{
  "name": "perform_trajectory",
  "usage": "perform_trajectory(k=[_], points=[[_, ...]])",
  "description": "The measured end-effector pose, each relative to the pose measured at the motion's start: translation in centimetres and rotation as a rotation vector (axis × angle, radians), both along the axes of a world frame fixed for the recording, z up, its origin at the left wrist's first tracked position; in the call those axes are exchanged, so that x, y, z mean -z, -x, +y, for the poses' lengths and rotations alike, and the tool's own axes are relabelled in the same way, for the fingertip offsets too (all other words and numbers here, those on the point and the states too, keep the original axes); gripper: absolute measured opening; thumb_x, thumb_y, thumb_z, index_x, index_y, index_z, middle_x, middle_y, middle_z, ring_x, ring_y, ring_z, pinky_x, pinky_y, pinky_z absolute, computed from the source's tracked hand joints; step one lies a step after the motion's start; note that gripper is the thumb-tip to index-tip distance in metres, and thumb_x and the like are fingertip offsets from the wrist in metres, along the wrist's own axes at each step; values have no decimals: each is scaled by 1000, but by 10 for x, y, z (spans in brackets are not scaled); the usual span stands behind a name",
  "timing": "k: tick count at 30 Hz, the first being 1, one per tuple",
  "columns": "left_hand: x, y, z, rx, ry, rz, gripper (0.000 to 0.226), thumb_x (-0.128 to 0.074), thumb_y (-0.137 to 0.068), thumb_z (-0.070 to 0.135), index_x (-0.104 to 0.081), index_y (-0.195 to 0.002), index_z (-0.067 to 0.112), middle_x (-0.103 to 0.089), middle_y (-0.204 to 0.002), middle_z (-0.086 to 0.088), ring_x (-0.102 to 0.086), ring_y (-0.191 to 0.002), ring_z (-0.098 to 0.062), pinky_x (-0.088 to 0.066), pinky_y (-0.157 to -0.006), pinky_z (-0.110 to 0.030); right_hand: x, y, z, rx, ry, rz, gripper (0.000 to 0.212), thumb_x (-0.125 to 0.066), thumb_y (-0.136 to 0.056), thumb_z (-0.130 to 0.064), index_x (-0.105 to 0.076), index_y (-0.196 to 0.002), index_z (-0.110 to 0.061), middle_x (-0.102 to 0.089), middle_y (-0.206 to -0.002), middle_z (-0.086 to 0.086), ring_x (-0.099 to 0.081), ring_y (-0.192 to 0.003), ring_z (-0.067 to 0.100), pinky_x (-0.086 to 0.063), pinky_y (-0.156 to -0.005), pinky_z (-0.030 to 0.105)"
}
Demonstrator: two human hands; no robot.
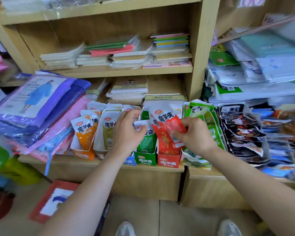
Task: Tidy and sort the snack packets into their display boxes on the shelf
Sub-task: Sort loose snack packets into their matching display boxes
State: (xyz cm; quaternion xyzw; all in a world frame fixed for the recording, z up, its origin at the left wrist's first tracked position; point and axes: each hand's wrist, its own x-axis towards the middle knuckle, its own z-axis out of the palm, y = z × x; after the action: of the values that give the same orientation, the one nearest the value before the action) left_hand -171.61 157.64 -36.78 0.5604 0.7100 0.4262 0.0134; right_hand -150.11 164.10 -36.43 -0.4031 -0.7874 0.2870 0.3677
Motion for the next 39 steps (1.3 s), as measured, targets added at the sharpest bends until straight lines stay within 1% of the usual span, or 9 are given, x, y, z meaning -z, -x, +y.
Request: perform_trajectory(k=[3,6,10,14,18,22,28,32,39], points=[[-3,-10,0,140,71,-188,66,-74,-87,25,-46,-147,32,-61,-126,12,-53,-120,-9,-46,-96,-29,5,2,2,10,-25,-105,21,-81,-82,-25,-68,-66,-21,-67,-66,2,-64,-61,21,-55,-61,40],[1,-13,2,209,111,-128,66,-71,-91,28,-42,-149,36,-61,-123,14,-46,-129,-13,-40,-105,-37,4,-4,5,-29,3,-199,21,-82,-79,-25,-70,-64,-21,-67,-60,1,-63,-53,14,-52,-53,32],[4,-15,2,217,134,-82,56,-71,-92,33,-51,-144,34,-62,-121,13,-38,-132,-13,-34,-107,-37,5,-10,3,-25,-84,-308,18,-84,-77,-29,-70,-74,-17,-67,-67,1,-62,-60,19,-52,-57,36],[6,-18,3,191,71,-33,27,-69,-94,33,-71,-119,22,-70,-111,7,-53,-111,-14,-44,-94,-37,9,-5,-1,75,-202,-283,43,-88,-68,-32,-60,-98,-20,-58,-86,-4,-57,-72,21,-44,-59,34],[9,-17,-3,88,4,7,15,-63,-98,28,-75,-101,21,-72,-89,5,-62,-87,-13,-50,-75,-42,11,-1,-6,167,-309,-407,63,-86,-69,-49,-45,-110,-25,-60,-89,-4,-62,-69,25,-51,-56,37],[9,-23,-15,137,33,57,40,-59,-99,14,-61,-138,22,-67,-130,0,-58,-123,-17,-50,-101,-35,17,6,-10,158,-446,-302,76,-88,-71,-37,-45,-131,-18,-64,-101,5,-66,-74,32,-55,-57,42],[4,66,-29,-162,-10,26,34,-61,-93,3,-72,-121,18,-72,-120,0,-65,-113,-16,-51,-97,-31,35,6,-9,180,-729,-365,41,-88,-72,-37,-68,-97,-11,-65,-75,3,-63,-61,26,-48,-39,33],[15,99,-37,-109,126,-62,32,-69,-93,14,-70,-124,19,-74,-115,2,-64,-101,-8,-52,-97,-35,40,8,-8,140,-778,-344,31,-87,-74,-36,-71,-82,-10,-65,-70,2,-62,-61,23,-49,-42,31],[18,96,-39,38,292,12,40,-72,-92,26,-66,-132,28,-75,-107,6,-69,-93,-5,-55,-89,-27,37,-5,-7,-14,-717,-378,49,-91,-67,-23,-73,-109,-5,-65,-83,4,-64,-78,27,-57,-62,37]])
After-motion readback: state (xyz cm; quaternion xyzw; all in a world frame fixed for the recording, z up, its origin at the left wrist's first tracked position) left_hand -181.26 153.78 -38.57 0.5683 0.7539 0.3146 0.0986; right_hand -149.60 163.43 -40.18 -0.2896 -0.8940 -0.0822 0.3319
